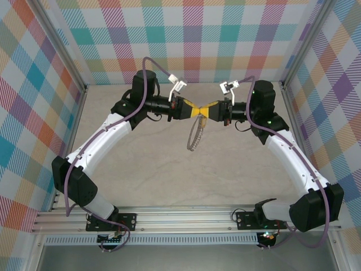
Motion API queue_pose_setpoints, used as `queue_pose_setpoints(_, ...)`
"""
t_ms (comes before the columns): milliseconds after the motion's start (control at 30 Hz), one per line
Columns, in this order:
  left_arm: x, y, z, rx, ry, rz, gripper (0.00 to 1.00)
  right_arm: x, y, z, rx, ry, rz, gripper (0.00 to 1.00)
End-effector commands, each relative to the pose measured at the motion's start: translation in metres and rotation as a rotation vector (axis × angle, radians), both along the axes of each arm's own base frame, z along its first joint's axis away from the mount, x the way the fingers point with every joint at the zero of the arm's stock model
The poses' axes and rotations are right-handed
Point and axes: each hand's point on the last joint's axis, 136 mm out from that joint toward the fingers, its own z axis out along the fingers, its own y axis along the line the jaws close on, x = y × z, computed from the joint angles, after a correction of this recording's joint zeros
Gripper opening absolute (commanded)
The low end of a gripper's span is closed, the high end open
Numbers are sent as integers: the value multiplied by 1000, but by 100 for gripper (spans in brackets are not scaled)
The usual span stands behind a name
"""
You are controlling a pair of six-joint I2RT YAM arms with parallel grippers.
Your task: Put the keys on the keyring
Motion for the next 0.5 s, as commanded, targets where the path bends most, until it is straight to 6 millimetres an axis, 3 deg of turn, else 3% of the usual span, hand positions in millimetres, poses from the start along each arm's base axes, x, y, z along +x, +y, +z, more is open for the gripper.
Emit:
queue_pose_setpoints(0, -12, -10, 9, -33, -38, -54, 0, -4, 1, 7, 22, -39, 11, 0)
queue_pose_setpoints(200, -1, -10, 13, -65, -44, 54, 0, 0, -2, 5, 14, -28, -38, 1)
queue_pose_setpoints(333, 6, -6, 19, -91, -57, 121, 0, 2, -7, 6, 5, -38, -84, 27)
queue_pose_setpoints(467, 5, -4, 23, -99, -66, 135, 0, 6, -23, 8, 10, -52, -167, 37)
